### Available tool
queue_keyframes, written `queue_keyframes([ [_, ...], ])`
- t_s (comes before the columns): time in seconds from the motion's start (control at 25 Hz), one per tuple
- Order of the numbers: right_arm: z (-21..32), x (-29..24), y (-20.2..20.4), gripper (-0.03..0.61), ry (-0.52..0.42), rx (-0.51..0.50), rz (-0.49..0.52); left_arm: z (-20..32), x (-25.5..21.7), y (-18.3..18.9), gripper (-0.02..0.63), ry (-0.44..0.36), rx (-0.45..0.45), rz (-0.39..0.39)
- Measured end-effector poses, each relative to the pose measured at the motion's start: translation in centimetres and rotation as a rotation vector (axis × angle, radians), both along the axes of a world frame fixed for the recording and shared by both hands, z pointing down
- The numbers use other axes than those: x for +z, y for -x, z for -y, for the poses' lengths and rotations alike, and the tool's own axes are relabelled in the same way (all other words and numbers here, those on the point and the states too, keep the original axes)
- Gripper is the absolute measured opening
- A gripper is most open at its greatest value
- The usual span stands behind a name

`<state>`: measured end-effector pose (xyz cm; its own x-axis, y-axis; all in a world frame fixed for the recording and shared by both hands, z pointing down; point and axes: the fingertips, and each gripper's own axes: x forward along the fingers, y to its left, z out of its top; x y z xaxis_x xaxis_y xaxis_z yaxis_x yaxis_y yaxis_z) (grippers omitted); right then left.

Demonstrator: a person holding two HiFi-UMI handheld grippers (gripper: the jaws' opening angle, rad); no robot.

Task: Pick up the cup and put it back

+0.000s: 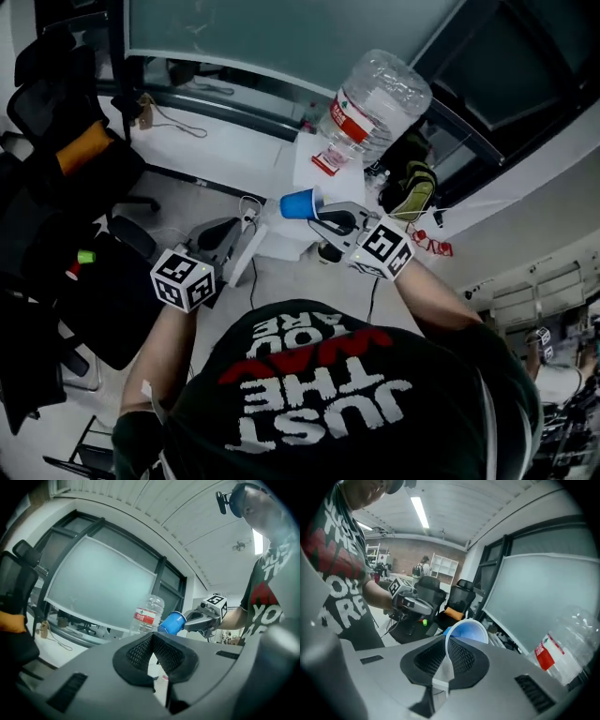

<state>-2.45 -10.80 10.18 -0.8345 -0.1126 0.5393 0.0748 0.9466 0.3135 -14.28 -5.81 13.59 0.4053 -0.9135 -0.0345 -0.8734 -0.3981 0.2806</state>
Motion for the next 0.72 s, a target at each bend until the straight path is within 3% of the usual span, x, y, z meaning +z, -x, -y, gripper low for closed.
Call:
queue_keyframes([
  [0.16, -0.9, 6.2, 1.6, 0.048, 0.043, -0.053, -0.131, -0.8, 6.6, 1.1, 0.008, 0.061, -0.046, -0.047],
  [0.24, -1.0, 9.2, 1.6, 0.048, 0.062, -0.100, -0.211, -0.6, 9.9, 0.4, 0.009, 0.091, -0.075, -0.088],
  [0.36, 0.1, 14.1, 1.4, 0.048, 0.100, -0.152, -0.267, 1.1, 14.4, -1.4, 0.008, 0.129, -0.094, -0.089],
  [0.6, 5.8, 28.3, -4.3, 0.048, 0.111, -0.286, -0.381, 6.7, 26.3, -8.2, 0.008, 0.206, -0.204, -0.134],
  [0.72, 7.3, 37.7, -7.5, 0.049, 0.143, -0.304, -0.434, 7.6, 33.7, -10.5, 0.008, 0.290, -0.259, -0.184],
])
